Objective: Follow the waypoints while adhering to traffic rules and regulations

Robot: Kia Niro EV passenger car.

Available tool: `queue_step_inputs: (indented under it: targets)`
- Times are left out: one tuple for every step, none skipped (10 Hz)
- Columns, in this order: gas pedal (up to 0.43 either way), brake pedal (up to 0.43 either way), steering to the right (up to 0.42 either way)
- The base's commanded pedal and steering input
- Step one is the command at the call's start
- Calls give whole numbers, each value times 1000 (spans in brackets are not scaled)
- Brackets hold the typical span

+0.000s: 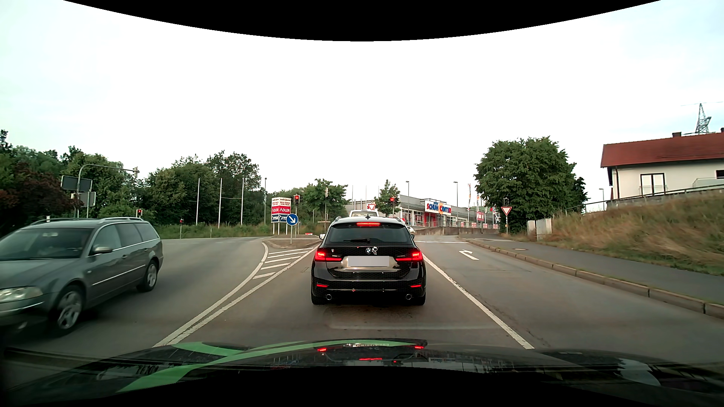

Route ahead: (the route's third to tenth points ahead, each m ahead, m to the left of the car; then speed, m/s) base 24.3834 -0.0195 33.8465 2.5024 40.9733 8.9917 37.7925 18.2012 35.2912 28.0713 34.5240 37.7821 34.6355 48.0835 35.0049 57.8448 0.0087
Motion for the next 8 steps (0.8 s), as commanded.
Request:
queue_step_inputs:
  targets:
    - [0,177,-12]
    - [0,177,-12]
    - [0,177,-11]
    - [0,177,-12]
    - [0,177,-11]
    - [0,177,-11]
    - [0,177,-11]
    - [0,177,-11]
